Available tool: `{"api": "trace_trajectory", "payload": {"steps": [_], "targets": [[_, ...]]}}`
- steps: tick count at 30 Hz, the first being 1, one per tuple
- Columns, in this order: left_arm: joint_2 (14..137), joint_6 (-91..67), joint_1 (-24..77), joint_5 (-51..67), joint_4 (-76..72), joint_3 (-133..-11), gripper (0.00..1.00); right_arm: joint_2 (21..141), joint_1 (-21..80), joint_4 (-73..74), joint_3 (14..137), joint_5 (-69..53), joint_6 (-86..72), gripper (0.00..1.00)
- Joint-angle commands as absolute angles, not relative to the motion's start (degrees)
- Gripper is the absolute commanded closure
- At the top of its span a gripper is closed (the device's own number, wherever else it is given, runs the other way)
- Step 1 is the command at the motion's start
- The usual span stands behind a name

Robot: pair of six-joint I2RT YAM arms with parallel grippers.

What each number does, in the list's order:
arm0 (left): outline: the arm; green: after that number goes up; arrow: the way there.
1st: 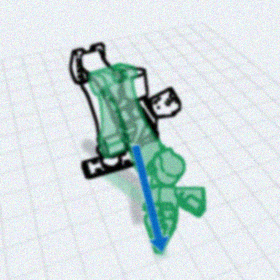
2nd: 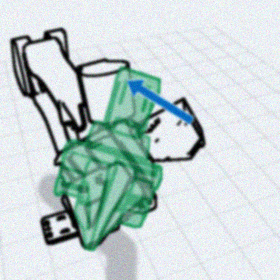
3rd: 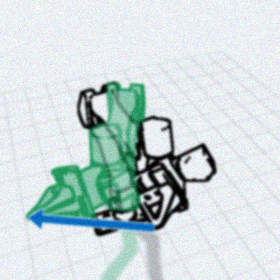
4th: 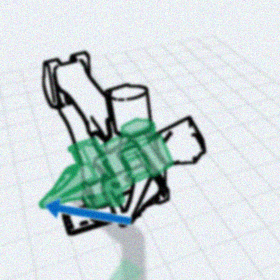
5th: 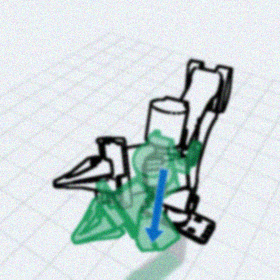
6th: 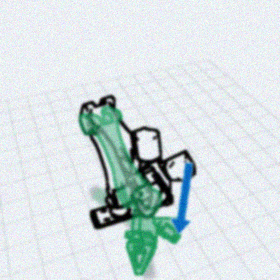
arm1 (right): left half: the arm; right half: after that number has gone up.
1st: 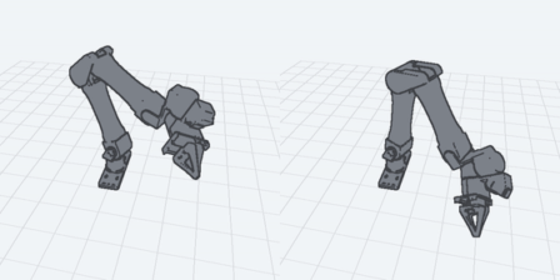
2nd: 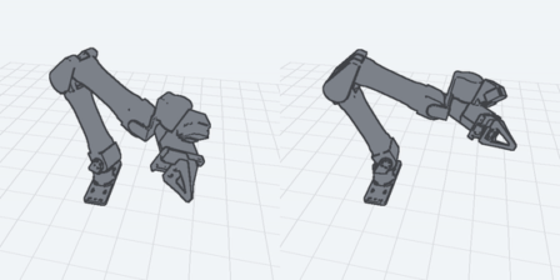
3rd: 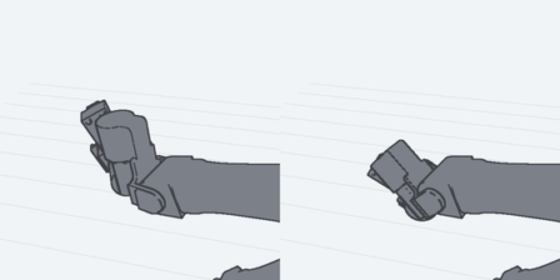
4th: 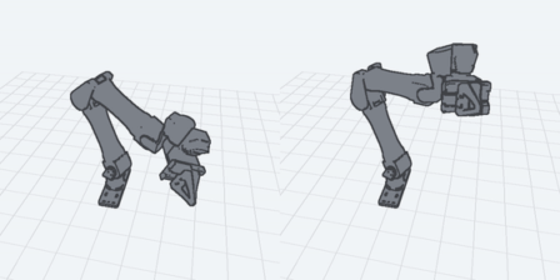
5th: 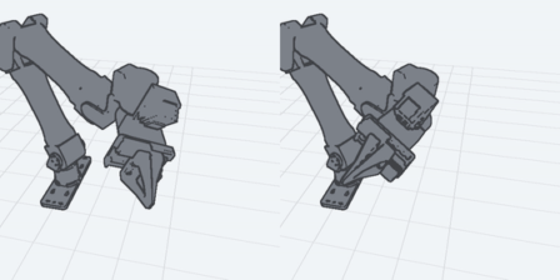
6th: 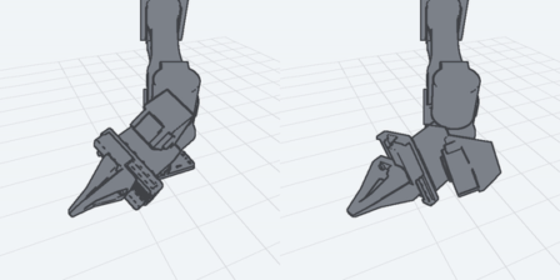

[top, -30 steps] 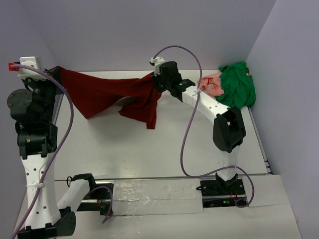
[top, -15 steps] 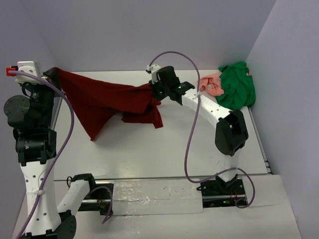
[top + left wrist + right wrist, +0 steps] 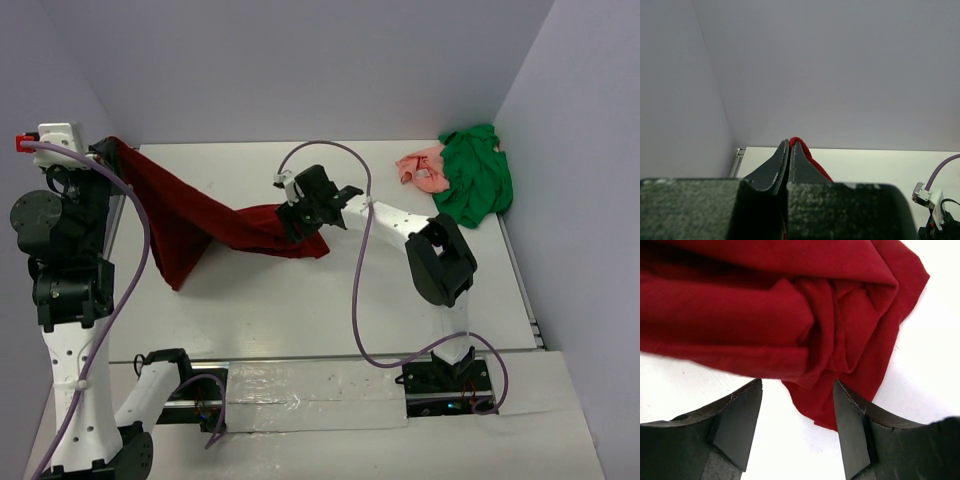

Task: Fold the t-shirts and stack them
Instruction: Flatten out the tshirt

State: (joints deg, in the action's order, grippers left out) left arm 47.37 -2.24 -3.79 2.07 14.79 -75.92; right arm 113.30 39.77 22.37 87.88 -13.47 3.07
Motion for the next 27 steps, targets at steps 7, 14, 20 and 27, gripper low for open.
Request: {"api": "trace_trajectory", "payload": {"steps": [7,14,20,27], "targets": [[47.2,-2.5,-3.5,2.3,11.4,-75.2,1.00,112.7,40.0,18.5,85.2,-13.5,4.2,0.32],[47.3,-2.7,-3.6,2.3,11.3,-75.1,1.00,114.3,40.0,17.8,85.2,-16.7,3.6,0.32],[47.2,-2.6,-3.5,2.3,11.5,-75.1,1.00,117.3,40.0,17.3,86.0,-17.3,2.3,0.32],[47.4,-2.3,-3.6,2.1,11.6,-74.7,1.00,123.0,39.6,19.1,88.9,-16.7,1.1,0.34]]}}
